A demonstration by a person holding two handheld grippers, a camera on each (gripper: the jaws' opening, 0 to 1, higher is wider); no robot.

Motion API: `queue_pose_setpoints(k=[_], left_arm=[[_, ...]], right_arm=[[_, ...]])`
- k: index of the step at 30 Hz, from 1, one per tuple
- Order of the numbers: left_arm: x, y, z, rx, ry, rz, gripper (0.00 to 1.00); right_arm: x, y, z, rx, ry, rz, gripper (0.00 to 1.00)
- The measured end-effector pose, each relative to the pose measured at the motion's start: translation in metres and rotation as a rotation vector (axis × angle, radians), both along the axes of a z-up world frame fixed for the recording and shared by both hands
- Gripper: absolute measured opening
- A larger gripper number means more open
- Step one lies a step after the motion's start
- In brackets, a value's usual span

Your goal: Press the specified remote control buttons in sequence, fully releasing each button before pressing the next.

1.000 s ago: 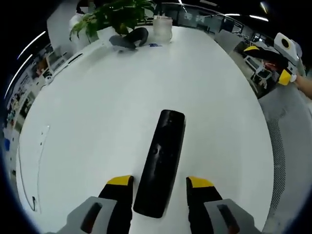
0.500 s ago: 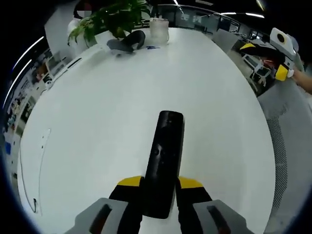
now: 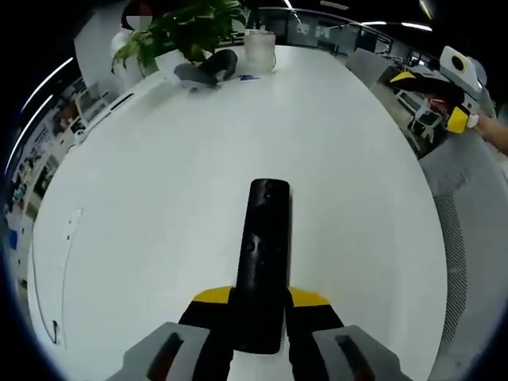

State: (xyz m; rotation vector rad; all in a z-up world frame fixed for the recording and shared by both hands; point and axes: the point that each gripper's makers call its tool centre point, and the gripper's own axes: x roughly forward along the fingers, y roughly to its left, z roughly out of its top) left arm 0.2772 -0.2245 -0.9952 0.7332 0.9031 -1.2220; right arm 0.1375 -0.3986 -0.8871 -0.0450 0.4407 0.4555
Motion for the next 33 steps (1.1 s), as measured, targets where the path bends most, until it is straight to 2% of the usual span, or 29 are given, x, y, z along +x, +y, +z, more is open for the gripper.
queue_pose_setpoints(k=[33], left_arm=[[-0.013, -0.001, 0.0, 0.016, 0.002, -0.034, 0.24]], right_arm=[[0.0, -0.002, -0.001, -0.006, 0.004, -0.004, 0.55]])
